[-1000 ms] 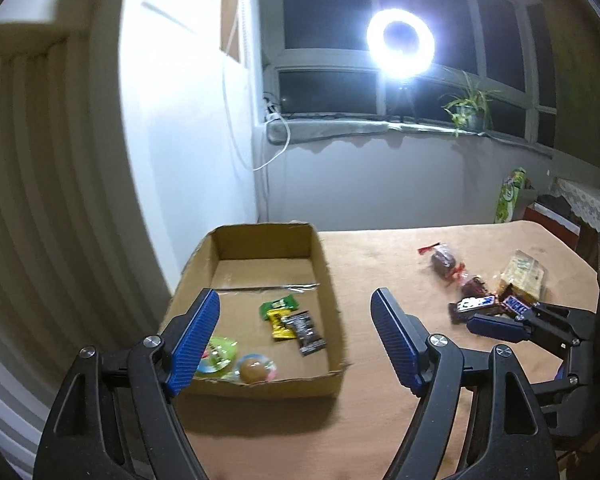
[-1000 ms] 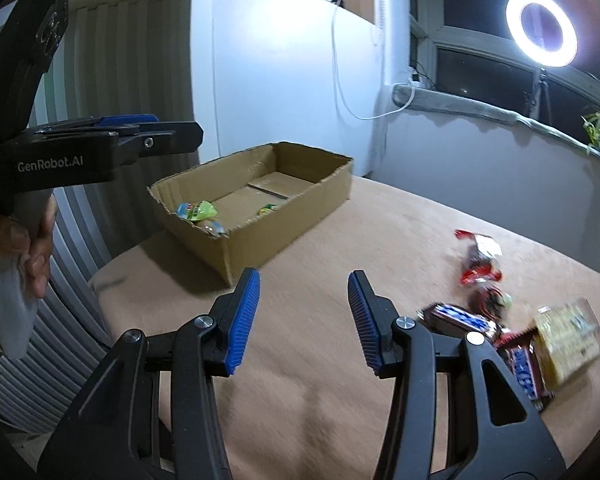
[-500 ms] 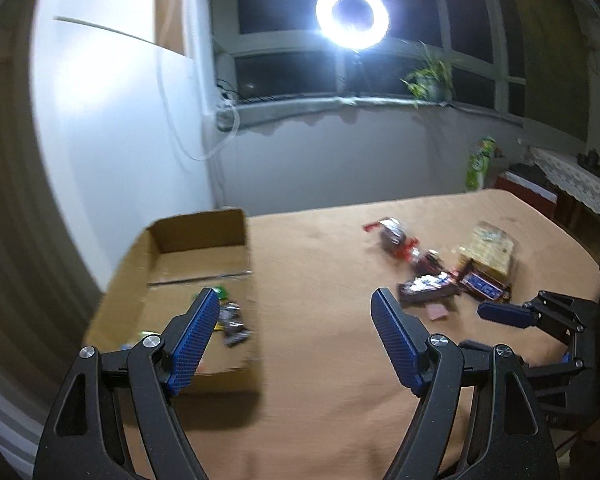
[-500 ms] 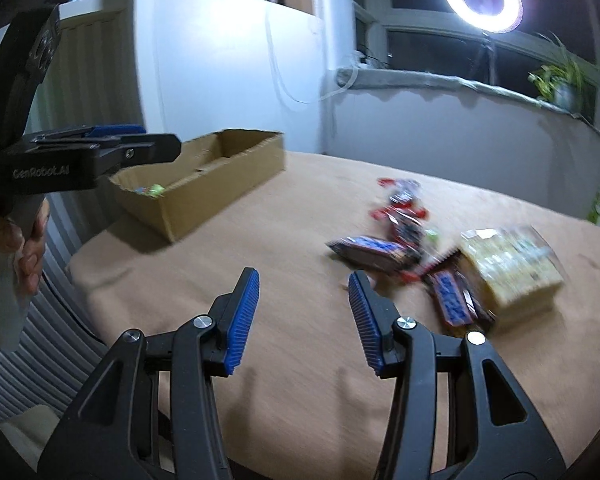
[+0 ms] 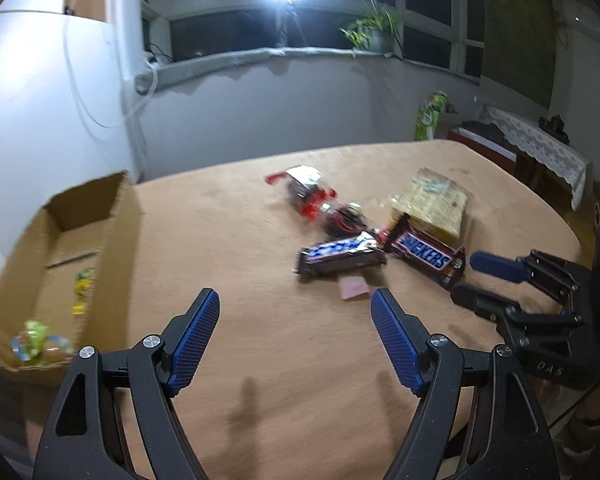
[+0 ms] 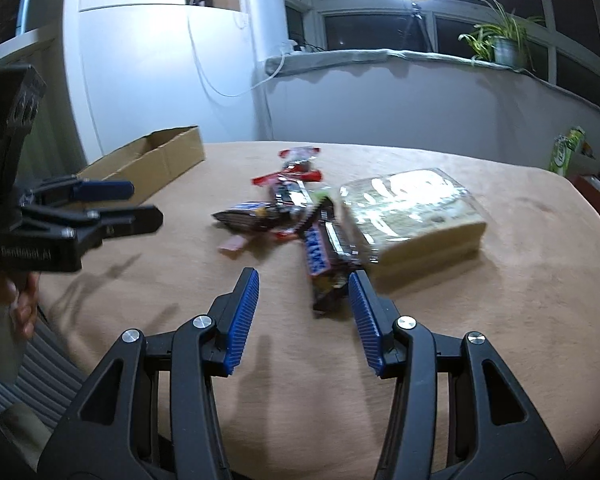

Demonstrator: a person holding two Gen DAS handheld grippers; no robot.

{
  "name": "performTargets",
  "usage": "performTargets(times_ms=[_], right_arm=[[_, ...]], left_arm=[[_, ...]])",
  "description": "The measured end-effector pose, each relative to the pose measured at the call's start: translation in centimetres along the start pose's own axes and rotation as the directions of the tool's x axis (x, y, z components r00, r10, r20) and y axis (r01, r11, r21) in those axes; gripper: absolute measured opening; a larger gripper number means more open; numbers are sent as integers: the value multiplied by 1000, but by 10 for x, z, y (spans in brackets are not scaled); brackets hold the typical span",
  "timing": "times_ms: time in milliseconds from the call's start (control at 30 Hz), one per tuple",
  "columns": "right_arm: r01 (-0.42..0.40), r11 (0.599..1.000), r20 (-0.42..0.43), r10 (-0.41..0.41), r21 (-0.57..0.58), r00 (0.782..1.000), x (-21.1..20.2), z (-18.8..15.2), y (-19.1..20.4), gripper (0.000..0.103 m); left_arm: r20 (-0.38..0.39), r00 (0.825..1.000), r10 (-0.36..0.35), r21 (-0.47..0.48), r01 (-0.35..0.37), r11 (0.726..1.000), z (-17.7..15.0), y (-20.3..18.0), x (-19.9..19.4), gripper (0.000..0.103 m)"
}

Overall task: Organize snacks
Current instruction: 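Move both open tools back toward the snack pile, then grasp the large Snickers bar with the left tool while the right tool grasps the small Snickers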

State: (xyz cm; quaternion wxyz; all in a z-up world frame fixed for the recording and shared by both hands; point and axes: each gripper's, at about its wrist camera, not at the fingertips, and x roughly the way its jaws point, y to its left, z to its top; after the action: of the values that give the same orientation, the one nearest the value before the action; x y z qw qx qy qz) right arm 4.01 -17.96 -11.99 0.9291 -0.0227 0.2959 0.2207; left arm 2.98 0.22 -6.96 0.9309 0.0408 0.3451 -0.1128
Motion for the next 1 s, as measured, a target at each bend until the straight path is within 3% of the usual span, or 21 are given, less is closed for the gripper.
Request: performTargets(times_ms=[367,633,667,733,800,833,1000], right_arm=[[2,999,-32,-4,-44,999,18,14,-8,49],[-11,999,-87,7,-48,996,38,17,-8,49],[-12,999,-82,8,-44,997,37,16,-9,46],[-16,999,-78,13,-37,997,36,15,-11,26],[-26,999,-74,24,-23,997,34,14,-14,25],[-29,999,-71,28,-16,997,34,13,-15,25],[-45,999,-46,46,13,998,27,10,-18,24]], left_arm=[[-54,987,-155,-64,151,986,19,-16,53,78],[-111,984,-141,-77,133,988,32,-18,82,78],[-115,983,-144,-83,135,987,33,-17,85,78],[-116,982,-148,-88,138,987,33,-15,86,78],[-111,979,-170,-97,160,982,33,-13,85,74],[-110,977,-182,-101,171,980,32,-12,85,60],[-90,975,-205,-117,194,974,27,-9,78,58]])
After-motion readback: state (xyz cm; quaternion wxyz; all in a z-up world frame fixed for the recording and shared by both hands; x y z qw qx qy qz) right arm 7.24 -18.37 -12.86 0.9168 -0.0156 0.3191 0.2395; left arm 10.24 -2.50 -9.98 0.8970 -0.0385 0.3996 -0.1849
